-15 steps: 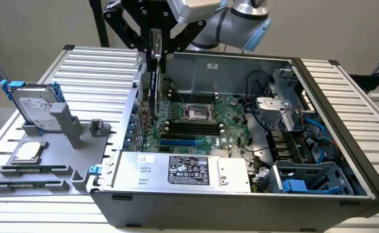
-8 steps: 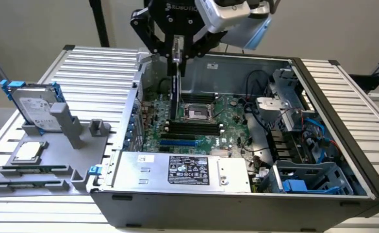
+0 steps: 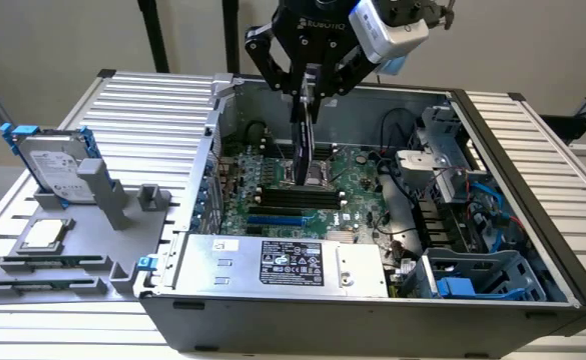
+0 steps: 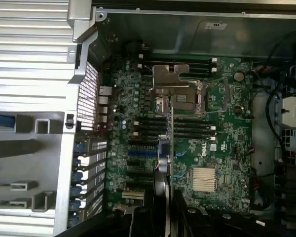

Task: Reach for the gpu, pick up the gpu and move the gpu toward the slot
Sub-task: 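Pick up the gpu and move the gpu toward the slot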

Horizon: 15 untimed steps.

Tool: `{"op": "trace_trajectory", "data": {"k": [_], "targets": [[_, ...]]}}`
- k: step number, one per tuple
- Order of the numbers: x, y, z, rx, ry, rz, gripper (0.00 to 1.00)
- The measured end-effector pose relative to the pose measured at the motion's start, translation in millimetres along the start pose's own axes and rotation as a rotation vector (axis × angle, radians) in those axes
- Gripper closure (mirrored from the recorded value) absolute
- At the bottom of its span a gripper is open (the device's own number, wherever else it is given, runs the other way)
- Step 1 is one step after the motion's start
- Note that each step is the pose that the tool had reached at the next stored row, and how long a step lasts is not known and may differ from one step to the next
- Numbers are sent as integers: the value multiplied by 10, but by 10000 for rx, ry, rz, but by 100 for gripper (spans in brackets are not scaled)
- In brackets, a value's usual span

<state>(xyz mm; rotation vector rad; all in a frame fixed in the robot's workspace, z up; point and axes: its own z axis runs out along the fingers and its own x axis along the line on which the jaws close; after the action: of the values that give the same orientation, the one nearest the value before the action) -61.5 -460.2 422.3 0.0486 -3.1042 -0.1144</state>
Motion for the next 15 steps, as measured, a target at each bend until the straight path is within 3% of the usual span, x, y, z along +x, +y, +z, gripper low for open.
{"op": "trace_trajectory", "data": {"k": [5,12,15], "targets": [[-165,39,46,141,4,6,74],[-332,81,88,471,25,19,74],[-335,81,89,479,27,21,74]]}}
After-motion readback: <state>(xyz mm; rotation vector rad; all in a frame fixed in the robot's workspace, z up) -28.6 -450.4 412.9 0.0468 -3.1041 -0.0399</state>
